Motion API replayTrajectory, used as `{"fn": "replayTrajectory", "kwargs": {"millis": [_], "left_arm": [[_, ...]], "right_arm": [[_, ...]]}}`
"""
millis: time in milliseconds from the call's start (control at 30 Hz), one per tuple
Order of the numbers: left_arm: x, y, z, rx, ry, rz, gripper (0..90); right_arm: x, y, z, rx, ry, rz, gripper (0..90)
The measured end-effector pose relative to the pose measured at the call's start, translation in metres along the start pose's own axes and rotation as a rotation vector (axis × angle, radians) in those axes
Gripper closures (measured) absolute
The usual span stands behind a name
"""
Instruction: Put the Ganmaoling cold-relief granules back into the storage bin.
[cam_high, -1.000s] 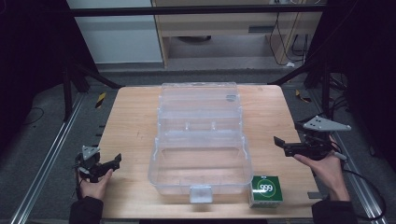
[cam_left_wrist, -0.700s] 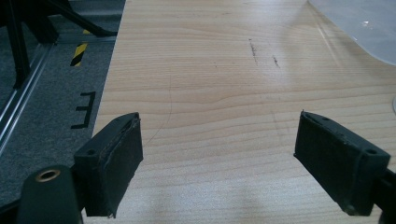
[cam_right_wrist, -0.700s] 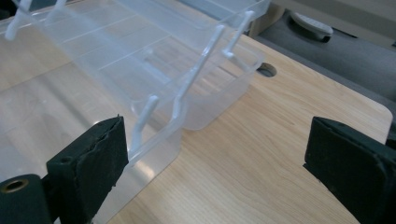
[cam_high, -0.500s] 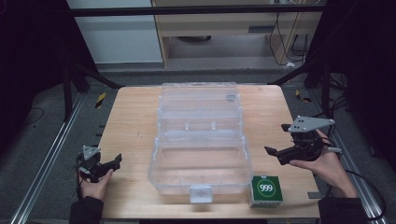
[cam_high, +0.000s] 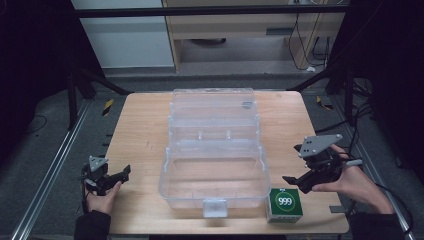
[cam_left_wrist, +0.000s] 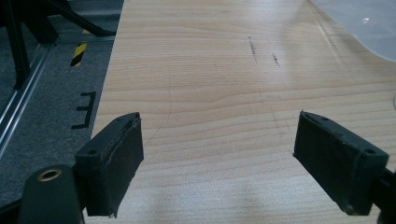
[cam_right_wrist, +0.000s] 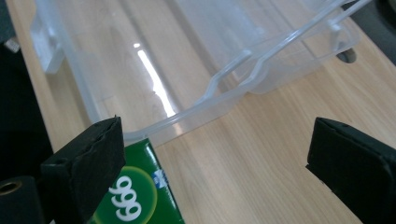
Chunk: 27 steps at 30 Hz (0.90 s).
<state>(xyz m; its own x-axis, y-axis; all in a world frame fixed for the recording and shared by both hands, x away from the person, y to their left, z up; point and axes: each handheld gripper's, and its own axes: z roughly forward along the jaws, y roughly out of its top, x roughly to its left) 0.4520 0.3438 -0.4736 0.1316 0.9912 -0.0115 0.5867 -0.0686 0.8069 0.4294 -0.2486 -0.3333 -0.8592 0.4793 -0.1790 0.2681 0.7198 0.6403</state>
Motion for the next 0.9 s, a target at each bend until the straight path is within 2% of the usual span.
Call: {"fn": "replayTrajectory", "kwargs": {"millis": [233, 300, 467, 533, 633, 900], "left_arm": [[0.0, 0.0, 0.0, 0.0, -0.001, 0.004, 15.1], [0.0, 0.0, 0.0, 0.004, -0.001, 0.006, 15.1], [-0.001, 0.0, 0.001, 0.003, 0.001, 0.01, 15.1], [-0.001, 0.0, 0.001, 0.003, 0.002, 0.01, 15.1], [-0.001, 0.0, 0.001, 0.002, 0.002, 0.011, 15.1], [-0.001, 0.0, 0.0, 0.002, 0.004, 0.015, 15.2]], "right_arm": [[0.006, -0.001, 0.004, 0.063, 0.046, -0.037, 4.1], [0.011, -0.002, 0.007, 0.098, 0.064, -0.068, 4.2], [0.015, -0.004, 0.01, 0.132, 0.089, -0.086, 3.4], [0.018, -0.006, 0.014, 0.174, 0.113, -0.1, 2.9], [0.022, -0.008, 0.018, 0.203, 0.128, -0.107, 2.7], [0.03, -0.013, 0.026, 0.239, 0.168, -0.129, 2.5]]}}
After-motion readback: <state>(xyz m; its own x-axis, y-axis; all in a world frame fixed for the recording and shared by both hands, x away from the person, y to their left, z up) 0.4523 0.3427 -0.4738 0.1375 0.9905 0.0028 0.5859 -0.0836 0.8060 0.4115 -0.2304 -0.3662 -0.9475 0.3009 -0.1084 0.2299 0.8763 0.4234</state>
